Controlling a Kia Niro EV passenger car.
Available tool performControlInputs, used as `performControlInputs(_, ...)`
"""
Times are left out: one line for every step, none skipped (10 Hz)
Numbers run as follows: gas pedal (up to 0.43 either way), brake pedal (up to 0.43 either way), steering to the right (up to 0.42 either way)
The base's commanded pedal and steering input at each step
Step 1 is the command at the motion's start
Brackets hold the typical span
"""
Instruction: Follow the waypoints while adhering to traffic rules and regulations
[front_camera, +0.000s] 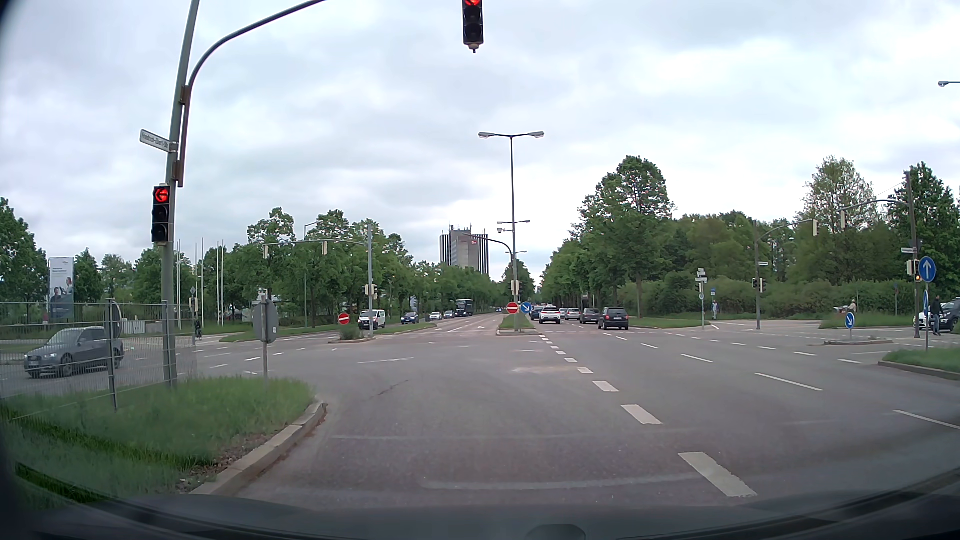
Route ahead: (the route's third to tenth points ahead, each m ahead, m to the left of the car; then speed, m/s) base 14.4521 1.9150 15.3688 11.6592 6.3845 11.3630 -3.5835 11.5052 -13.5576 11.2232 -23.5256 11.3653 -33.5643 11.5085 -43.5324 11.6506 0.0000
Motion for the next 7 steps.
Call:
performControlInputs(0.0,0.262,-0.003)
performControlInputs(0.0,0.262,-0.003)
performControlInputs(0.0,0.262,-0.003)
performControlInputs(0.0,0.262,-0.003)
performControlInputs(0.0,0.262,-0.003)
performControlInputs(0.0,0.262,-0.003)
performControlInputs(0.0,0.262,-0.003)
